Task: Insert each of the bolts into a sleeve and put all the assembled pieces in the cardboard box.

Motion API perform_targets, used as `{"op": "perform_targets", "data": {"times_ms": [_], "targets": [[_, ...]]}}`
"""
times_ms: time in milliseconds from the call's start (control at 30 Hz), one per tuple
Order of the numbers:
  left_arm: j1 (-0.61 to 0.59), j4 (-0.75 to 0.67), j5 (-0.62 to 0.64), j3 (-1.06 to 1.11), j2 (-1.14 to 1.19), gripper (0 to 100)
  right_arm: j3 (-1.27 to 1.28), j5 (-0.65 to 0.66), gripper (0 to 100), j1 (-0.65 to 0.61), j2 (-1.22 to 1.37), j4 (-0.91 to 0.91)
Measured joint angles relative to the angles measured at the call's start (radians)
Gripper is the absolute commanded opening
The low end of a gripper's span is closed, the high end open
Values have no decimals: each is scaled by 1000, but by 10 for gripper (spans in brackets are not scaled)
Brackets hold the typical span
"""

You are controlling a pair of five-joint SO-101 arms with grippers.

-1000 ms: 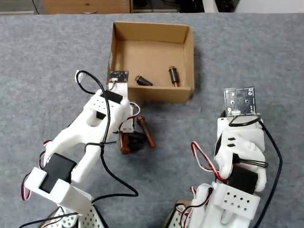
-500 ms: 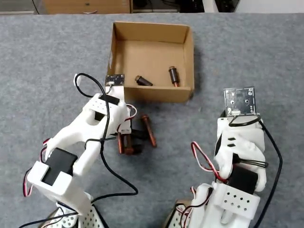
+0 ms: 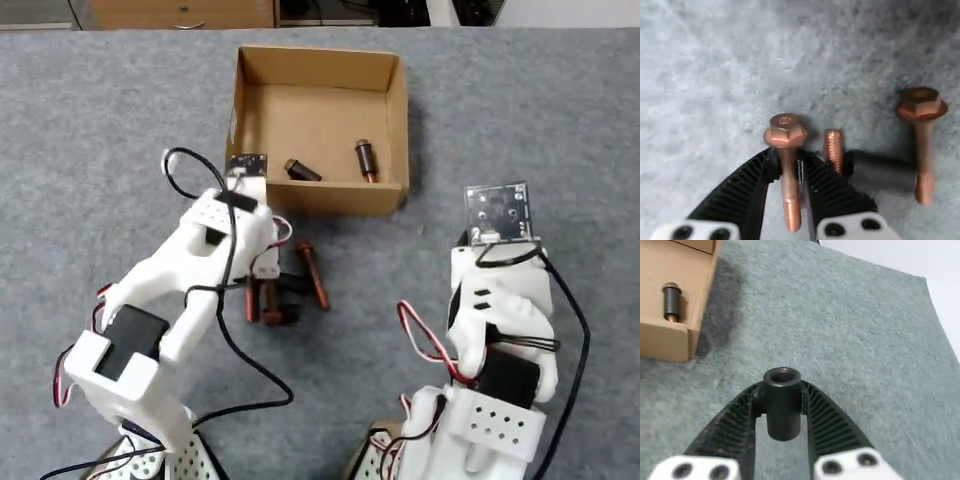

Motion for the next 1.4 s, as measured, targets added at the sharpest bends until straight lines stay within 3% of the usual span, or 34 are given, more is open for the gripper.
{"op": "perform_targets", "data": {"times_ms": [200,300,533,767,1067,1400], "targets": [[-17,269,23,-226,-203,19,0,-5,1,-72,-3,0],[-17,364,23,-307,-338,19,-2,-74,1,-103,-3,0],[-23,431,25,-336,-666,19,-8,-236,1,-244,-3,0],[-23,422,26,-167,-988,19,-8,-359,1,-453,-3,40],[-23,149,26,242,-1393,19,52,-408,1,-712,-3,75],[-25,60,106,364,-1464,19,199,-479,1,-925,-3,11]]}}
